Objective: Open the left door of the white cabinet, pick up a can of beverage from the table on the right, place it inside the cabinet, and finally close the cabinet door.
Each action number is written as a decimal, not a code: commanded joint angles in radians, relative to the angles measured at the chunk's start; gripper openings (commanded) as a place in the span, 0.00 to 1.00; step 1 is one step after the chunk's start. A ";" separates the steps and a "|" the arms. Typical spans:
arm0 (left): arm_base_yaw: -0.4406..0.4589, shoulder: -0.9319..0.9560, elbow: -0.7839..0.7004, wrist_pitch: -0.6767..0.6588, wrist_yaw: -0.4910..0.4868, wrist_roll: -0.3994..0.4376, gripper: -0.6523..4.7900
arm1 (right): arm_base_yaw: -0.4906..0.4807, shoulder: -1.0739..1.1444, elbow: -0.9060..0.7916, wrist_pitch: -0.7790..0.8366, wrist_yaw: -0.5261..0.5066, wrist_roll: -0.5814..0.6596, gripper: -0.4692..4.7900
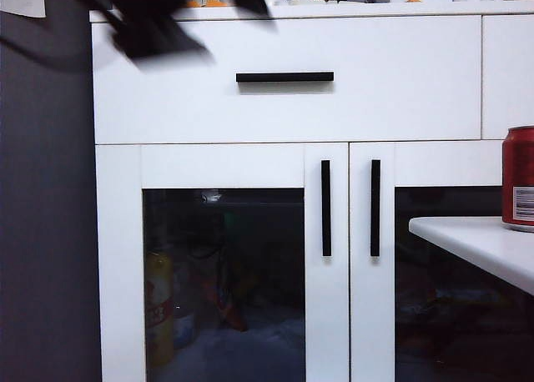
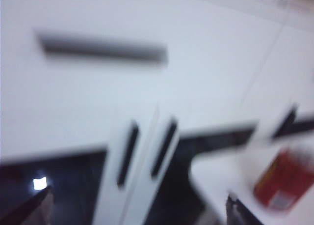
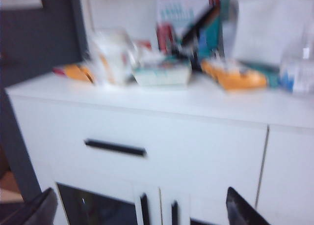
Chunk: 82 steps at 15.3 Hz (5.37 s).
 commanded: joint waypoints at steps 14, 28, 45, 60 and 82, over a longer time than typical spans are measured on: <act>-0.029 0.887 0.740 0.055 -0.185 0.004 1.00 | 0.014 0.268 -0.001 0.277 0.023 0.015 0.93; 0.002 1.003 0.887 0.079 -0.271 -0.068 0.95 | 0.008 0.268 -0.209 0.393 0.024 0.004 0.93; -0.008 1.002 0.890 0.069 -0.173 -0.067 0.11 | -0.006 0.267 -0.212 0.423 0.024 0.004 0.93; -0.018 1.002 0.883 0.034 -0.174 -0.067 0.11 | -0.003 0.261 -0.212 0.359 0.024 0.006 0.93; -0.089 0.494 0.205 0.193 -0.245 -0.067 0.11 | 0.042 0.639 -0.208 0.399 -0.167 -0.038 0.93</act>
